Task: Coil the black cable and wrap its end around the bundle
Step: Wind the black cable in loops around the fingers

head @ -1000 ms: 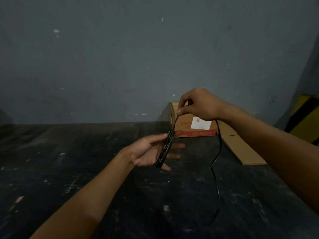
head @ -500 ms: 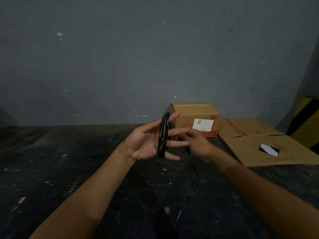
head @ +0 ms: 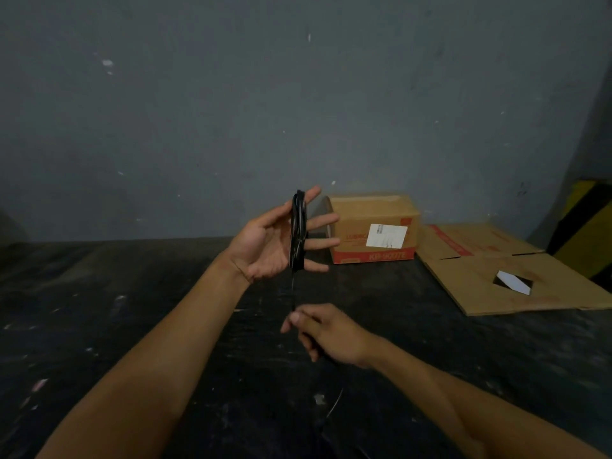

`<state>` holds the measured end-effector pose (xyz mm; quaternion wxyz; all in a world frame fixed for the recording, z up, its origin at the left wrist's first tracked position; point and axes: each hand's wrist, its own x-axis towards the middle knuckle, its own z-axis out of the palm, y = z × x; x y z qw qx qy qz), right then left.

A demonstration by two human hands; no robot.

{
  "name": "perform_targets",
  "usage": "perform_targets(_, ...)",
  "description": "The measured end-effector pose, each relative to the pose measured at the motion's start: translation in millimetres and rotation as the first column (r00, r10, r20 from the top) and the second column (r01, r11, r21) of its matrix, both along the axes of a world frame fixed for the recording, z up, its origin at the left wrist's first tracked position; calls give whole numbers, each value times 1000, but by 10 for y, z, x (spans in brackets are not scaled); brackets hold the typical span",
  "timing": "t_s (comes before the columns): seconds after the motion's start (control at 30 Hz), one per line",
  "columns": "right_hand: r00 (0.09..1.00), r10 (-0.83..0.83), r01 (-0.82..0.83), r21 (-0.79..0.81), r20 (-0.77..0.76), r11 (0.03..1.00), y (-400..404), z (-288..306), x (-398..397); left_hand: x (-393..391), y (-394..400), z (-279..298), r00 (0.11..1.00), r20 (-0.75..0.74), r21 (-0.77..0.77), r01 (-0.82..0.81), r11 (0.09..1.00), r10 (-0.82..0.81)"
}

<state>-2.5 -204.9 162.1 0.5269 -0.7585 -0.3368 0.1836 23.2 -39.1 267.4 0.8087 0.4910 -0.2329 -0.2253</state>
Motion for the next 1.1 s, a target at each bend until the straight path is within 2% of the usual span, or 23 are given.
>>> perform_targets(0.2, 993, 69, -59, -104, 92, 993, -36, 261, -134, 108, 179, -184, 983, -47, 71, -176, 982, 179)
perform_targets(0.33, 970, 48, -6, -176, 237, 984, -95, 533, -85, 116, 249, -364, 962, -115, 136, -233, 963, 249)
perform_targets(0.47, 940, 8, 66, -204, 342, 977, -199, 880, 38, 89, 277, -505, 972, -166, 92, -156, 984, 169)
perform_targets(0.67, 888, -41, 183, -270, 459, 945, -293, 1327, 260, 42, 222, -554, 987, -146, 193, -40, 980, 69)
perform_targets(0.87, 736, -18, 317, -321, 677, 892, -360, 1691, 431, -71, 73, -553, 980, -196, 274, 38, 961, 17)
perform_targets(1.1, 725, -19, 276, -265, 689, 924, -470, 1577, 664, -157, 10, -478, 973, -163, 253, 200, 947, -162)
